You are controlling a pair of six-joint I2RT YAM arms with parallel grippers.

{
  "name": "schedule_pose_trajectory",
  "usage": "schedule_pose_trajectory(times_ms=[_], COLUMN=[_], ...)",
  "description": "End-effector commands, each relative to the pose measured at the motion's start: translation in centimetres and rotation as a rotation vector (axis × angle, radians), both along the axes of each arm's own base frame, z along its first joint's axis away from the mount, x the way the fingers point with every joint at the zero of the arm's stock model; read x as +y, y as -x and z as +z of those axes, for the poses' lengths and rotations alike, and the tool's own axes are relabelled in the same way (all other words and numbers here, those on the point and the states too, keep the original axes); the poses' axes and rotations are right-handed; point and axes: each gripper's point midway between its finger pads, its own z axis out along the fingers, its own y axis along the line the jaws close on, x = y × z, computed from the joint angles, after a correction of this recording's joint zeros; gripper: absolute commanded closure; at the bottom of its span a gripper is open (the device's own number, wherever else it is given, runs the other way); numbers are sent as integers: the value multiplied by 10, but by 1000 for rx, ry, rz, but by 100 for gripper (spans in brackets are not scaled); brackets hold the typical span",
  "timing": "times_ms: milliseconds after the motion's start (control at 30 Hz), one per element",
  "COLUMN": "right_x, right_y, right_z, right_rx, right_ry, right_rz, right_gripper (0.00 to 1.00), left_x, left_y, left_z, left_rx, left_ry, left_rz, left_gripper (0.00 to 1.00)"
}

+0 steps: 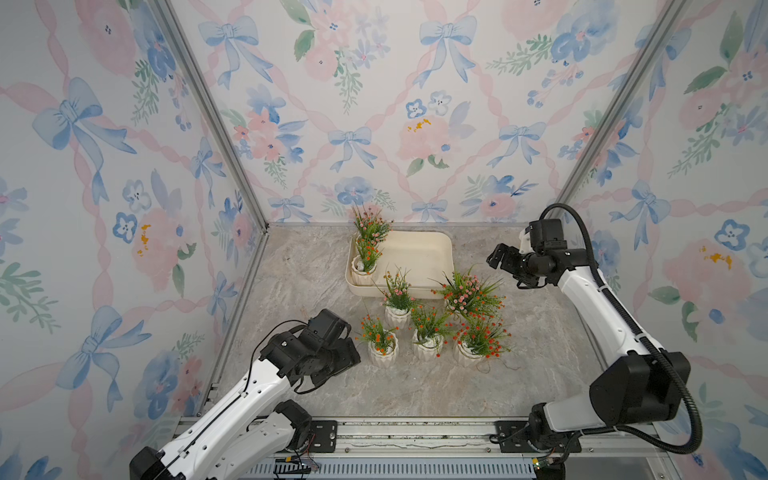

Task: Put the potted gypsophila into the storage box
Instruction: Pick up the baby's breath potted plant from the center of the board.

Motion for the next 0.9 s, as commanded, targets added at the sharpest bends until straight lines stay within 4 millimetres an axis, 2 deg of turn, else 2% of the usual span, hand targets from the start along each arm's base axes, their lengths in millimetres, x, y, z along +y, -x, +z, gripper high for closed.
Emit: schedule_pose_trajectory(times_ms=[0, 200, 333, 533, 867], right_x=[-9, -25, -30, -34, -39], right_y=[2, 9, 10, 13, 12], right_z=[-8, -17, -19, -24, -28], right_rx=[4, 12, 3, 5, 6], right_ry=[-67, -99, -120, -130, -172], right_rz=[-15, -31, -39, -39, -51], right_gripper=[3, 3, 3, 3, 3], left_x=[-12, -29, -28, -26, -34], left_y=[-10, -17, -19, -36, -46], left_z=[-3, -10, -20, -10, -14], left_rx=[-15, -9, 11, -44, -26], left_ry=[-1, -44, -95, -112, -153], left_rz=[52, 39, 65, 139, 120], left_gripper=[17, 16, 16, 16, 17])
